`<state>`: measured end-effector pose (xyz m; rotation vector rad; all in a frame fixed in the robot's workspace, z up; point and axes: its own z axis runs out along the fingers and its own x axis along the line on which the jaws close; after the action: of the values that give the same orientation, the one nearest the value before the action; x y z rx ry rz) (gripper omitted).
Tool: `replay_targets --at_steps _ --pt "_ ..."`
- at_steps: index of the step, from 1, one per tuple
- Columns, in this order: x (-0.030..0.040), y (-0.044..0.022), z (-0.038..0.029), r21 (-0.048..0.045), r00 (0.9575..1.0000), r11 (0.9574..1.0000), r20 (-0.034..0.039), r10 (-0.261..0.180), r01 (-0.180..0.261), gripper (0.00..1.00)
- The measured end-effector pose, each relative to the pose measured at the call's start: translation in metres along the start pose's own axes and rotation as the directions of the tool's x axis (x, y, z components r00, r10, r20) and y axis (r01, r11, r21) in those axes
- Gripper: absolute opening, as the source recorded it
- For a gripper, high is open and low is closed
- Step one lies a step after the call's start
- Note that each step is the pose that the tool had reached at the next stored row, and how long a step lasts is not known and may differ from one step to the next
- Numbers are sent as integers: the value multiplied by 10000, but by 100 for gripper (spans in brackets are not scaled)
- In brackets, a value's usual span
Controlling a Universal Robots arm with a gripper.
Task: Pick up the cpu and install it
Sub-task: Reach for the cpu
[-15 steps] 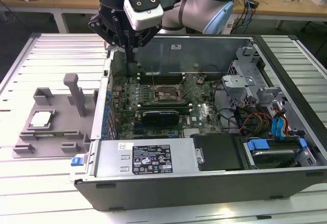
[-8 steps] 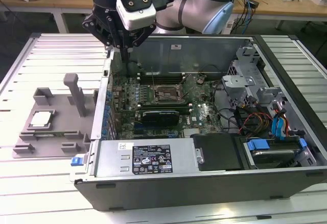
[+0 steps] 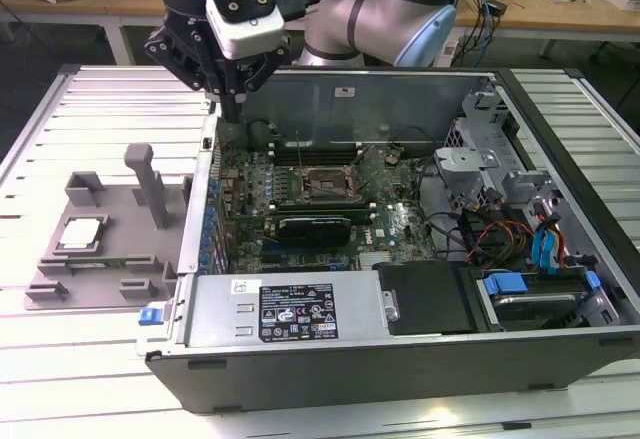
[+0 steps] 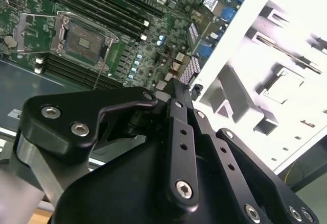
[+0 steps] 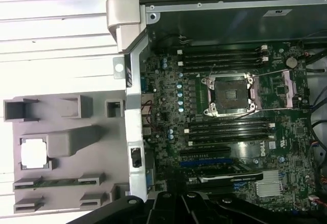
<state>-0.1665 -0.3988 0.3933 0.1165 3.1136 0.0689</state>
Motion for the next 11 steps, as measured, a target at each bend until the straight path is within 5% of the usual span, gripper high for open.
replay_targets --at_steps 11 --pt "250 -19 -7 1 10000 10000 2 0 0 11"
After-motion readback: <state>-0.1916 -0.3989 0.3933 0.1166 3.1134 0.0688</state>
